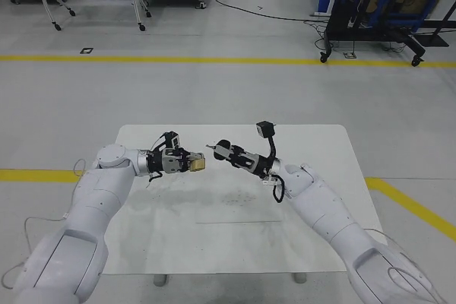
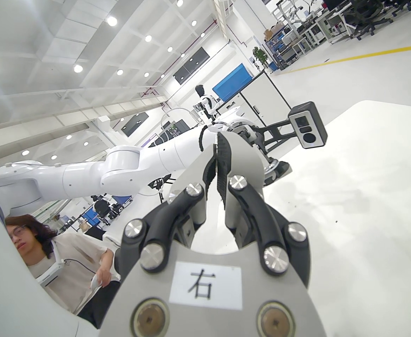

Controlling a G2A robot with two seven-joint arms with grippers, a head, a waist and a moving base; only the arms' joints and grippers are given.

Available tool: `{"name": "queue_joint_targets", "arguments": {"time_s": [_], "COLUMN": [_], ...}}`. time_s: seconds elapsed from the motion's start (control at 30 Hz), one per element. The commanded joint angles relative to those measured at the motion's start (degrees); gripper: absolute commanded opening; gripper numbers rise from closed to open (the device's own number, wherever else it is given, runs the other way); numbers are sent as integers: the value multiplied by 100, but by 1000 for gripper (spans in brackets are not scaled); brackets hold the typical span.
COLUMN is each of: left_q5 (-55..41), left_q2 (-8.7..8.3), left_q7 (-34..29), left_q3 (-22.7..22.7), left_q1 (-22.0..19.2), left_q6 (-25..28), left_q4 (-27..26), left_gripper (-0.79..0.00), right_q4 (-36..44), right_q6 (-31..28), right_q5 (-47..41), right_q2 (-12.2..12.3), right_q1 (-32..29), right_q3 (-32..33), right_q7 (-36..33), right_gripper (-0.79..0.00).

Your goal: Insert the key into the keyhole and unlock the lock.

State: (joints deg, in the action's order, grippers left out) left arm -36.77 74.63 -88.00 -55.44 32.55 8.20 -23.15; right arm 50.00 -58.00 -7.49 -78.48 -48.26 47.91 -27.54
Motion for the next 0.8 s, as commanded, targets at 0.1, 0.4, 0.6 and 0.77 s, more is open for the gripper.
{"name": "queue_joint_targets", "arguments": {"time_s": [0.1,0.4,0.6,0.77], "left_q5": [66,278,554,592], "left_q2": [-14,-12,-15,-18], "left_q7": [391,1785,2659,2715], "left_q3": [3,79,82,83], "left_q1": [174,386,409,417], "left_q6": [-353,-2238,-2317,-2288], "left_q4": [-194,-1065,-1556,-1578], "left_gripper": [-785,-785,-785,-785], "right_q4": [58,722,1400,1609], "right_q6": [50,1993,3183,3358], "right_q5": [-41,-2827,-2861,-2801], "right_q2": [-2,239,446,484], "right_q1": [-39,-630,-1132,-1264], "right_q3": [-7,551,1025,1117], "right_q7": [8,-1584,-1646,-1584], "right_gripper": [-785,-785,-785,-785]}}
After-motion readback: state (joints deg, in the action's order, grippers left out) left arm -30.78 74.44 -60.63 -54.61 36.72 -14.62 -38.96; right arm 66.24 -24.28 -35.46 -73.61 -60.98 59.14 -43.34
